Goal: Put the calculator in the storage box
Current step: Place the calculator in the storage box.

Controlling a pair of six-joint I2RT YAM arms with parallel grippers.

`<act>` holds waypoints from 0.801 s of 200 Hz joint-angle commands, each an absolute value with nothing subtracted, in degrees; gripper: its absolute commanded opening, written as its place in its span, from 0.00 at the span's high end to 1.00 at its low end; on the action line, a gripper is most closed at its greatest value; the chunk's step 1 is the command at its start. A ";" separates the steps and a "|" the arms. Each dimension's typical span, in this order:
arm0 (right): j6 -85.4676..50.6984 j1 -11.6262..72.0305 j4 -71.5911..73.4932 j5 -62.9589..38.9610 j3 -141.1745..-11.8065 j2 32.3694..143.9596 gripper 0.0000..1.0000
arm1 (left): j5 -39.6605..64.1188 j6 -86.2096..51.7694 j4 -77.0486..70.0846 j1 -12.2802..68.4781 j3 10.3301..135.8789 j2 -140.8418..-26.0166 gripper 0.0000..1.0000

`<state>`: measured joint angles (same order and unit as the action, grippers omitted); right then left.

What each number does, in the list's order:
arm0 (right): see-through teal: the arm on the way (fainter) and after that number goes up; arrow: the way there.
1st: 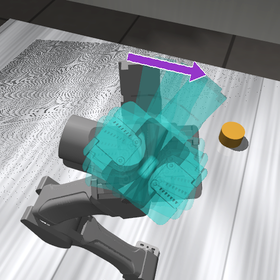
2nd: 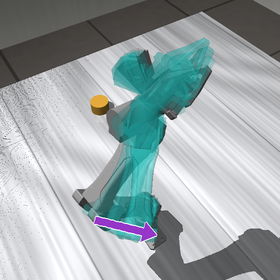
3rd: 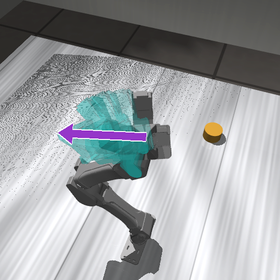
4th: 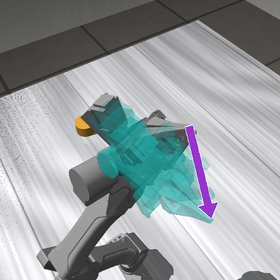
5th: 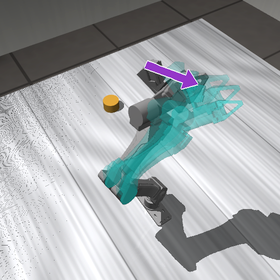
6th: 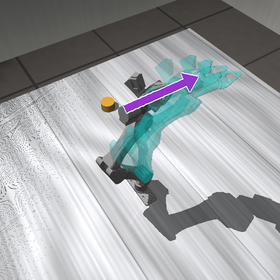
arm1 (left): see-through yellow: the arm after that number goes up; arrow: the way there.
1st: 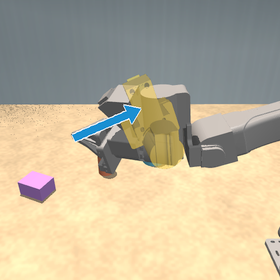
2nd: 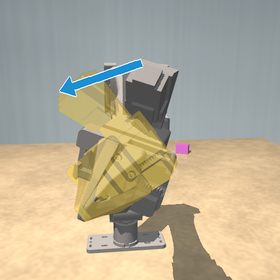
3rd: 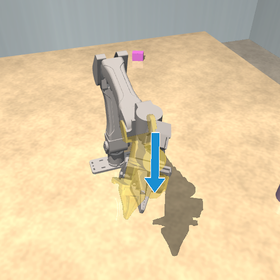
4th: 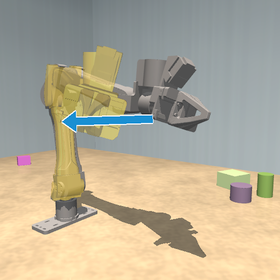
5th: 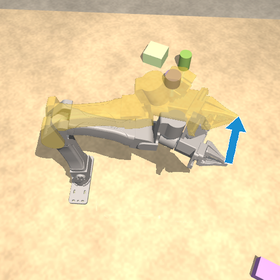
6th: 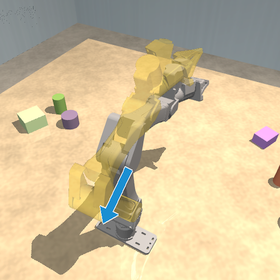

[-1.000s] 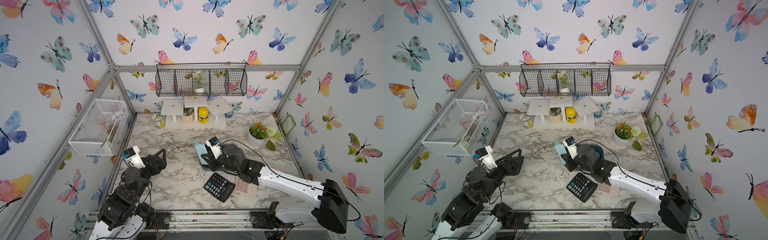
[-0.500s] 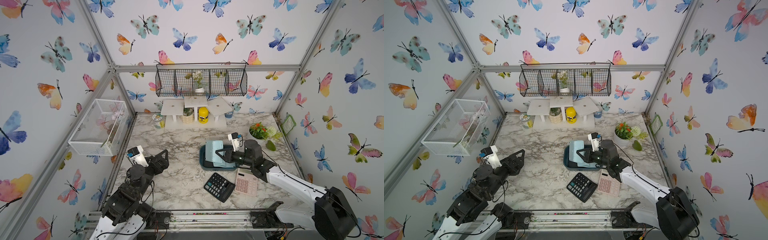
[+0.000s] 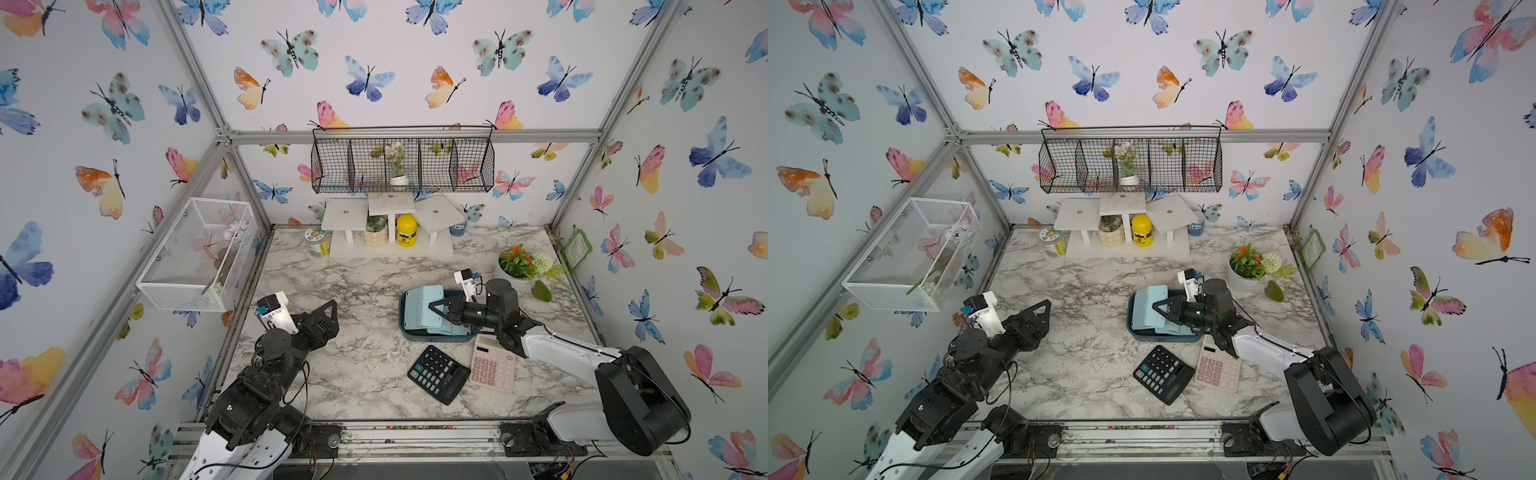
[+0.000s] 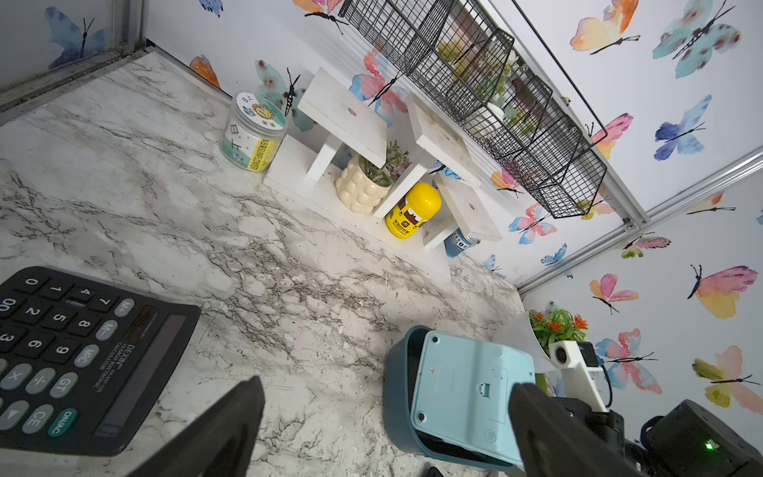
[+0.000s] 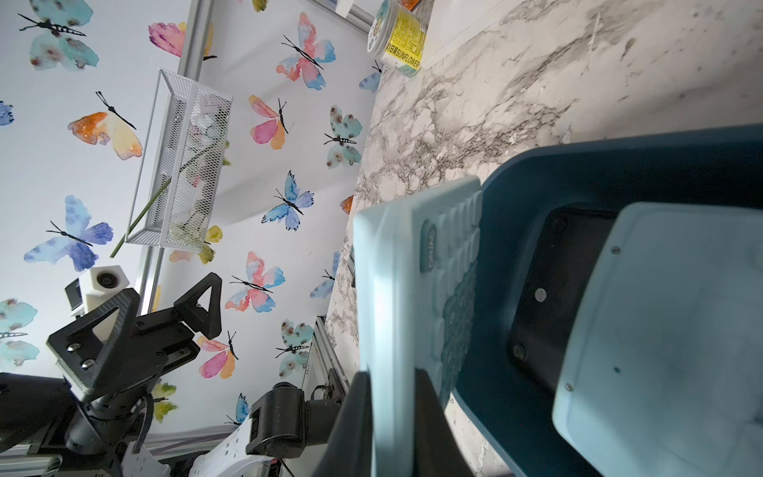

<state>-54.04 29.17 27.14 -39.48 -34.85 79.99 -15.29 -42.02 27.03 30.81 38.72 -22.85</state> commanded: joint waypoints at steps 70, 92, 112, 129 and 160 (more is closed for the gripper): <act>-60.76 28.65 39.18 -45.88 -32.40 87.61 0.98 | -14.92 -42.07 25.36 30.59 37.67 -23.37 0.01; -62.21 28.74 41.45 -46.69 -32.48 89.15 0.97 | -14.71 -42.15 24.96 30.59 37.51 -23.71 0.01; -60.64 28.74 39.04 -46.15 -33.06 89.30 0.97 | -14.58 -42.20 24.61 30.59 37.51 -24.11 0.01; -57.24 28.74 33.87 -44.87 -34.06 89.12 0.98 | -14.55 -42.19 24.53 30.59 37.51 -24.47 0.01; -50.98 28.74 25.53 -42.51 -36.30 89.21 0.89 | -14.46 -42.58 24.30 30.60 37.53 -25.18 0.01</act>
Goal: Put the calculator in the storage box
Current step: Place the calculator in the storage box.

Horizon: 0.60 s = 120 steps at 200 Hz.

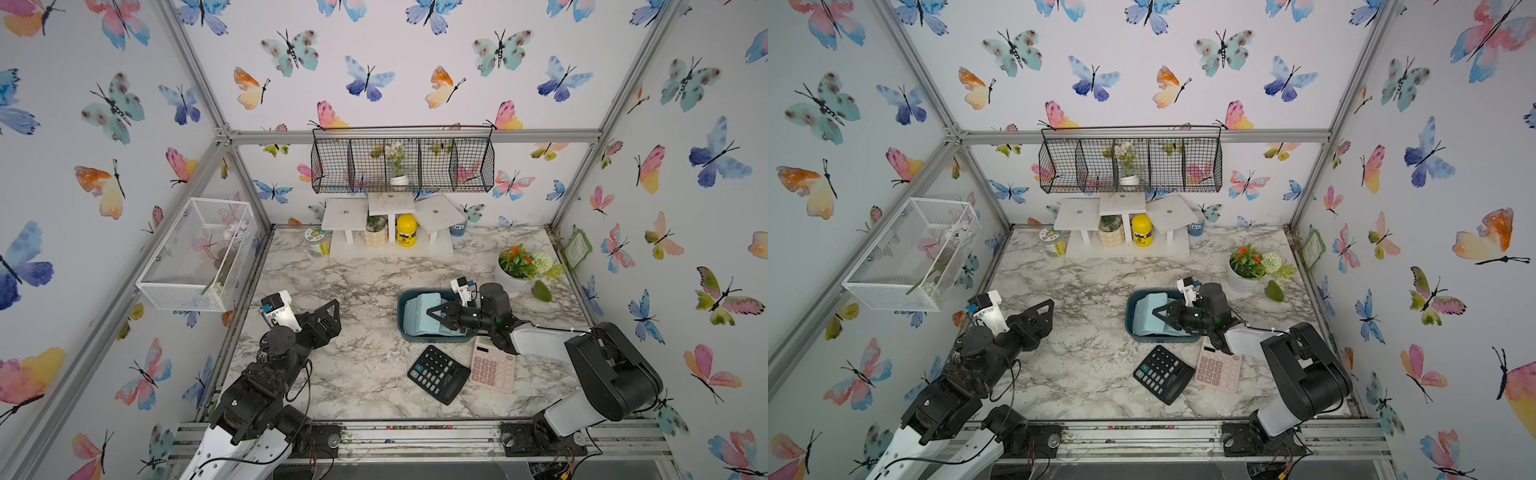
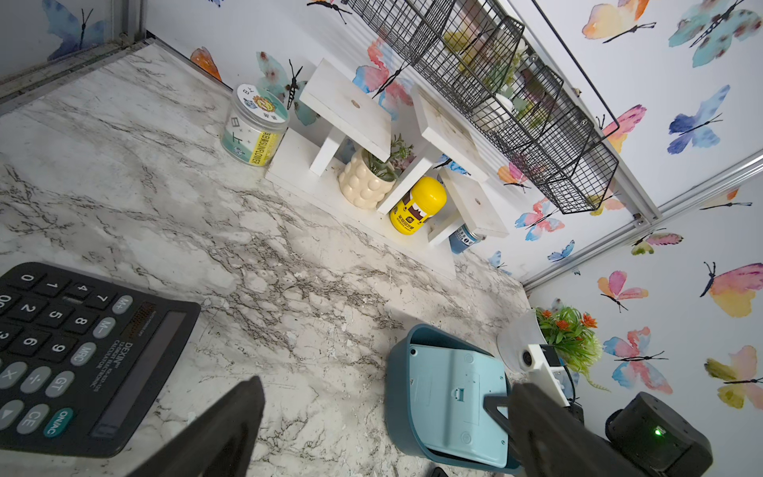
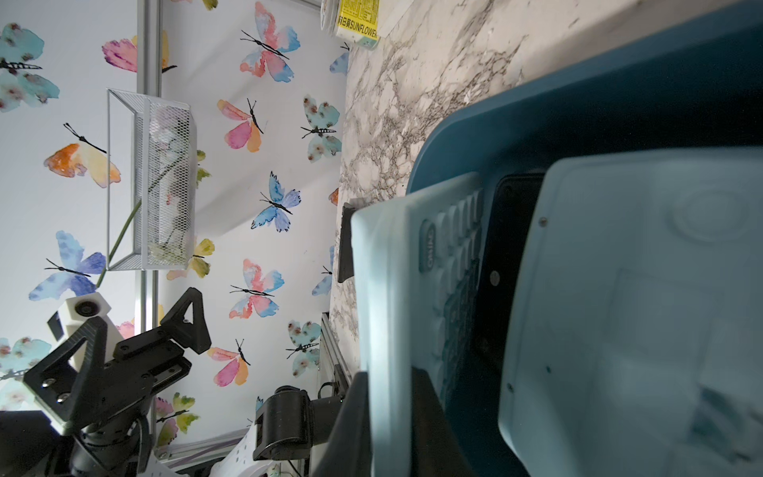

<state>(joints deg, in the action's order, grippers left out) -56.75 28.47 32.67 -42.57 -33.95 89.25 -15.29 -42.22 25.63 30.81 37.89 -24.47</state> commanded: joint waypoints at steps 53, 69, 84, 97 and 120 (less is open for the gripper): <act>-43.86 28.74 16.03 -38.86 -39.95 89.57 0.70 | -14.24 -42.79 24.13 30.56 37.84 -26.45 0.01; -41.94 28.75 13.27 -37.48 -41.17 89.15 0.67 | -14.50 -43.23 23.59 30.59 37.33 -26.70 0.01; -40.12 28.74 10.39 -36.04 -42.57 88.64 0.66 | -14.46 -43.50 23.54 30.59 37.44 -27.53 0.01; -38.27 28.74 7.23 -34.40 -44.11 88.27 0.65 | -14.45 -43.82 23.49 30.59 37.49 -28.18 0.01; -35.41 28.74 2.39 -31.20 -46.50 87.22 0.64 | -14.50 -44.03 23.51 30.59 37.20 -28.77 0.01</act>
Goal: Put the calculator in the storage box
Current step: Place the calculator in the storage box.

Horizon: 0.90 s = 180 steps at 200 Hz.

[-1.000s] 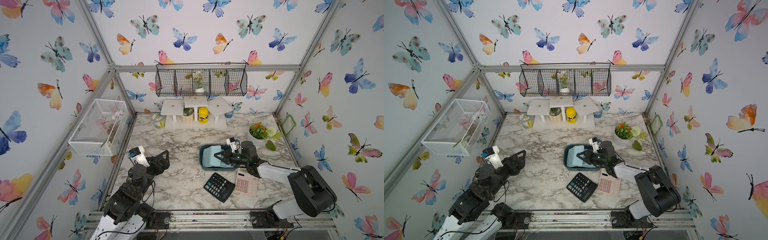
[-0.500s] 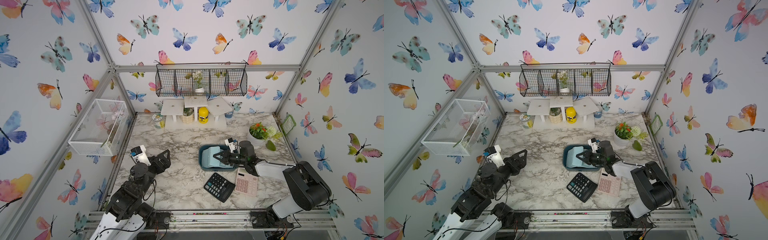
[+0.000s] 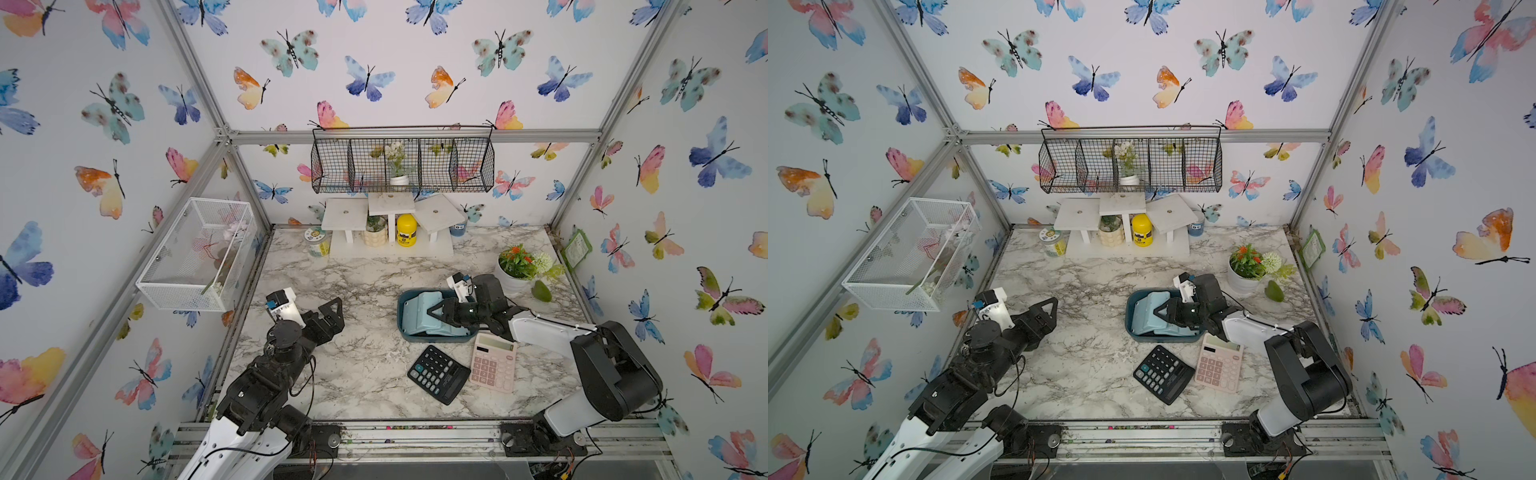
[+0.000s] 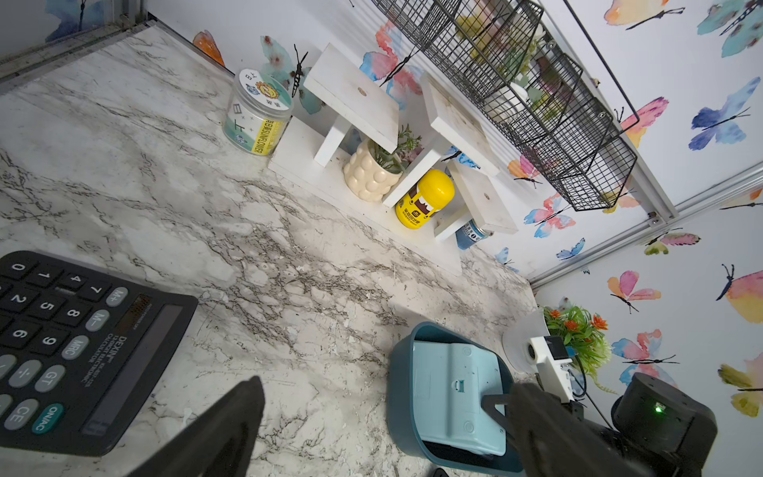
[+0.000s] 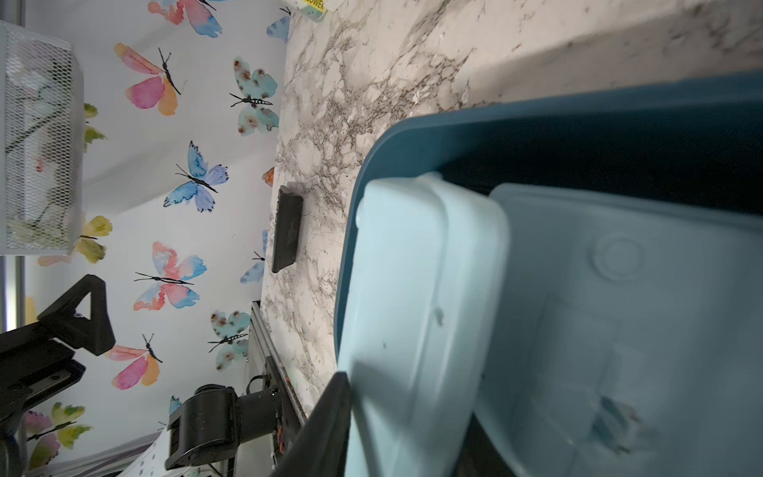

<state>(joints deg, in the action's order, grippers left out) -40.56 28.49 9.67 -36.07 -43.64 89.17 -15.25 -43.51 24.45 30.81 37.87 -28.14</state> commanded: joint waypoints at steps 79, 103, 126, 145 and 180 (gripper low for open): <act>-29.62 28.65 -6.08 -21.58 -49.94 87.06 0.63 | -15.21 -44.30 25.09 30.59 37.51 -35.39 0.01; -29.19 28.66 -6.92 -19.21 -48.97 86.03 0.64 | -16.35 -44.30 25.87 30.59 37.48 -37.41 0.01; -28.70 28.66 -7.71 -17.58 -48.60 85.13 0.64 | -16.88 -44.04 26.16 30.59 37.60 -39.82 0.01; -28.17 28.65 -8.73 -16.32 -48.77 84.36 0.63 | -17.68 -44.03 26.27 30.51 38.02 -41.77 0.01; -27.08 28.65 -10.54 -14.42 -48.63 82.25 0.51 | -21.21 -43.95 28.21 30.46 38.74 -44.58 0.01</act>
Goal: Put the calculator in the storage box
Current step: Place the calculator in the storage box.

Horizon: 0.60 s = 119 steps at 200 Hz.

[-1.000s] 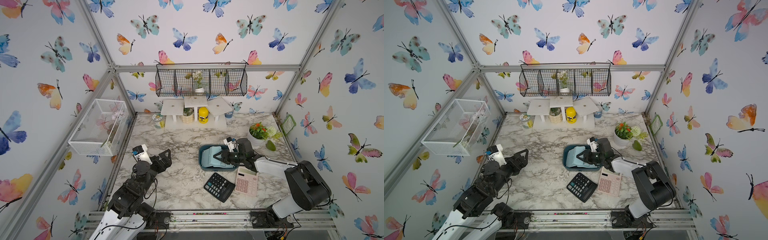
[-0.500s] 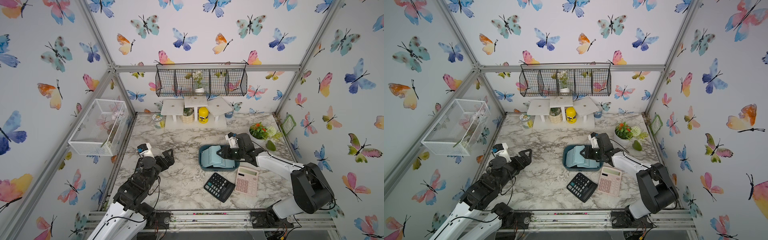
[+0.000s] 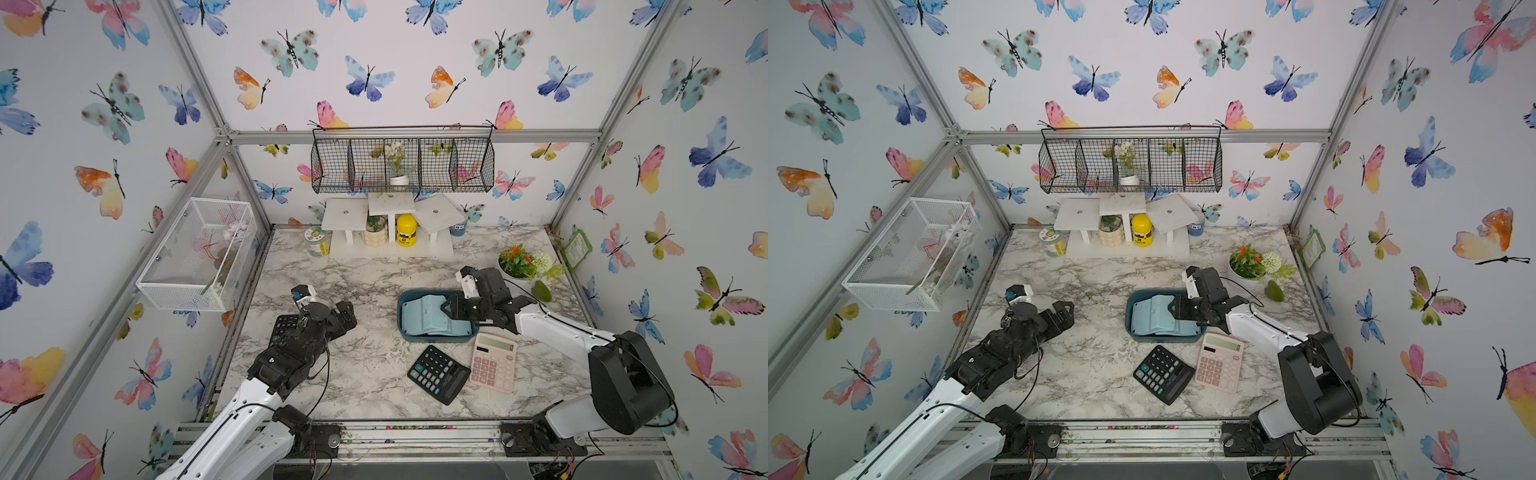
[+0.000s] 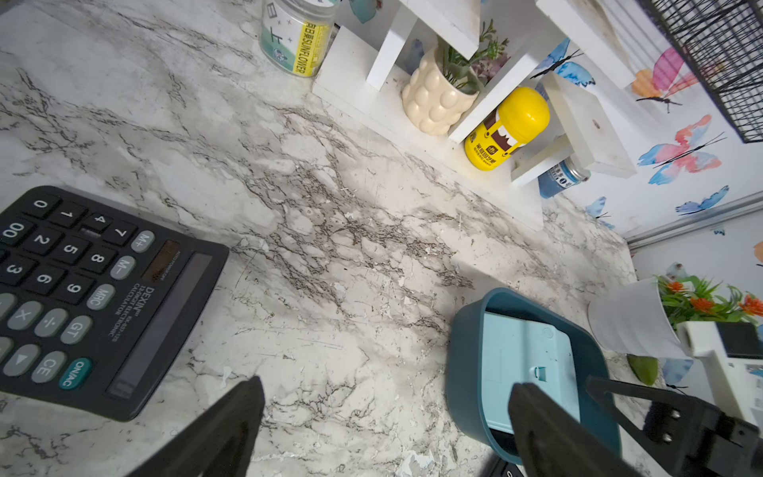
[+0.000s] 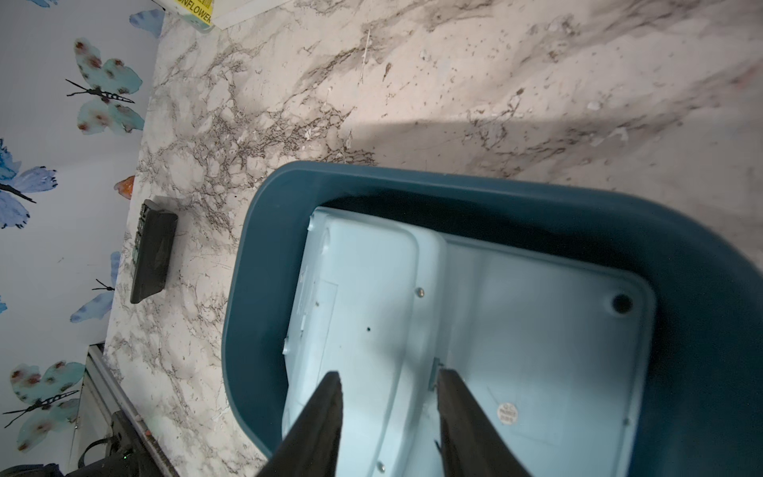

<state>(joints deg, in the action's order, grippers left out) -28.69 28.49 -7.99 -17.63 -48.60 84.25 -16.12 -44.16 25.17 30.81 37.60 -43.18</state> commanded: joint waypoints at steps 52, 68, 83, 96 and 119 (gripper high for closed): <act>-26.13 28.65 -11.16 -14.06 -47.05 77.32 0.15 | -24.73 -43.51 31.21 27.69 39.66 -51.42 0.01; -25.67 28.65 -10.99 -14.15 -46.09 75.12 0.02 | -26.40 -42.72 31.86 27.62 40.28 -53.99 0.01; -25.49 28.65 -10.66 -13.90 -44.92 72.52 0.02 | -28.23 -42.72 32.76 27.43 41.17 -56.56 0.01; -25.48 28.65 -9.45 -14.09 -43.47 69.93 0.02 | -28.97 -42.60 32.83 26.65 41.74 -59.01 0.01; -25.19 28.65 -8.28 -14.23 -41.68 65.87 0.02 | -26.84 -42.03 31.79 22.93 42.40 -64.51 0.01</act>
